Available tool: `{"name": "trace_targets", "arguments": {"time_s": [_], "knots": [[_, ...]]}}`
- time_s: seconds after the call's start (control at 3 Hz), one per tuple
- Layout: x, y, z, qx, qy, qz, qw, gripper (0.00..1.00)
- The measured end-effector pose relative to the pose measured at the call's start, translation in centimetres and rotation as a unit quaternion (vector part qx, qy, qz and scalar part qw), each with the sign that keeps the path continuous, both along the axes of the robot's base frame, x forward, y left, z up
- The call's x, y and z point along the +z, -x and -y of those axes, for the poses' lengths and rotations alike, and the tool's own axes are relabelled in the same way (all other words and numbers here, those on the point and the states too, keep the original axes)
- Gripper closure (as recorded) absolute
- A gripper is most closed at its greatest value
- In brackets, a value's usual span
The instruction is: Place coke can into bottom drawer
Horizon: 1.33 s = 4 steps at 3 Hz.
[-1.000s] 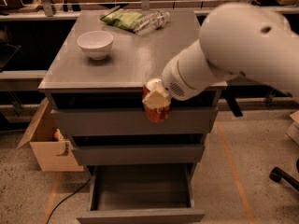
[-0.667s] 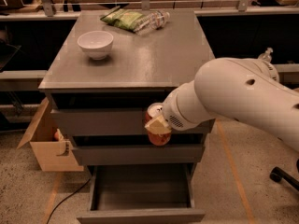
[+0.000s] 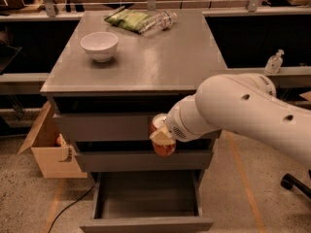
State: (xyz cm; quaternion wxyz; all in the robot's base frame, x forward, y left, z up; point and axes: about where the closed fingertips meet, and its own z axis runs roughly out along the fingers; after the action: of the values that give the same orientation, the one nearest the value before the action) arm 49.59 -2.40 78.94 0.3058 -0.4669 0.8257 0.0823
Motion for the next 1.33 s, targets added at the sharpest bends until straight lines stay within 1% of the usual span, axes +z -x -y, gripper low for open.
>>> {"name": "trace_targets", "arguments": {"time_s": [0.33,0.67,1.0,1.33], "knots": [[-5.2,-0.8,-0.5,-0.012,-0.004,-0.018,0.9998,1.00],[-9.9,-2.0,-1.4,-0.009,-0.019,-0.022,0.9995,1.00],[-14.4,-3.2,-2.7,0.005,-0.045,-0.020,0.9988,1.00],[-20.0,-3.7,-3.6,0.006,-0.076,-0.038,0.9964,1.00]]}}
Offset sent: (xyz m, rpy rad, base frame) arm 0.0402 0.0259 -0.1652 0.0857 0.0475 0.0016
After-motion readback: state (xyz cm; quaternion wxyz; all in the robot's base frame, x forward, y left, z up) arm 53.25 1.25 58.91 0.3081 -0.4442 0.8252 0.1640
